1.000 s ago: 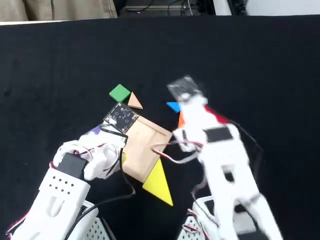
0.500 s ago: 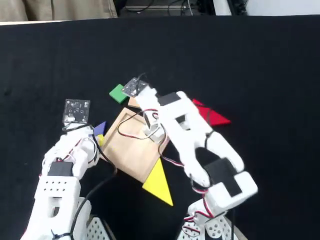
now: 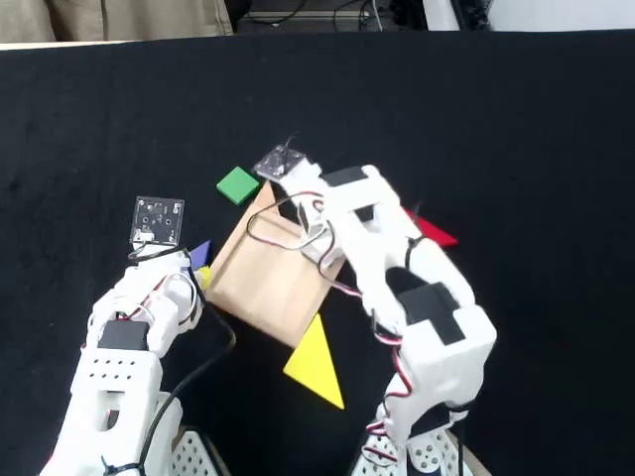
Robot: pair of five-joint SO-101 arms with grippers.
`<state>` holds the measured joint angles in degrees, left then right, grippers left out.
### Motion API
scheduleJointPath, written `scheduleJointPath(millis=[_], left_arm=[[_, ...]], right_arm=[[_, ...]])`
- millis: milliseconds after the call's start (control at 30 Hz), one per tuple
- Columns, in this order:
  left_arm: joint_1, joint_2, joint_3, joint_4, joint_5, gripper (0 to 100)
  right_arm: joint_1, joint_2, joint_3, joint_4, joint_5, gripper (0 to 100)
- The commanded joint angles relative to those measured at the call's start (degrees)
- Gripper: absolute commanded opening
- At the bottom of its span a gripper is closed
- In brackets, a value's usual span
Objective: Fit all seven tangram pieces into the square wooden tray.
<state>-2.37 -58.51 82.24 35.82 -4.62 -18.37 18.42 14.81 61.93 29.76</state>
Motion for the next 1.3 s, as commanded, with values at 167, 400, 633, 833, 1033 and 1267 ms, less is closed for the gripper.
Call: scheduleJointPath(millis=[167, 400, 633, 833, 1033, 1267], left_arm=[[0.84, -0.53, 0.13, -0.97, 0.44, 19], [0.84, -0.7, 0.13, -0.97, 0.44, 19], [0.22, -0.79, 0.04, -0.97, 0.97, 19], [-3.82, -0.79, -0.48, -0.97, 4.13, 19], [-7.25, -0.88, -1.36, -1.05, 8.62, 19], [-7.25, -0.88, -1.36, -1.14, 8.97, 19]], right_arm=[[2.2, 7.69, -14.81, 6.95, 7.12, 1.1], [2.11, 1.54, -19.82, 11.08, 7.12, 1.1], [-0.88, 3.82, -21.93, -8.53, -4.31, 1.1], [-2.9, 18.86, -36.26, -5.1, -4.22, 1.1], [-5.19, 33.19, -57.98, 4.75, -4.04, 1.1], [-10.55, 49.27, -84.53, 17.76, 3.16, 1.1]])
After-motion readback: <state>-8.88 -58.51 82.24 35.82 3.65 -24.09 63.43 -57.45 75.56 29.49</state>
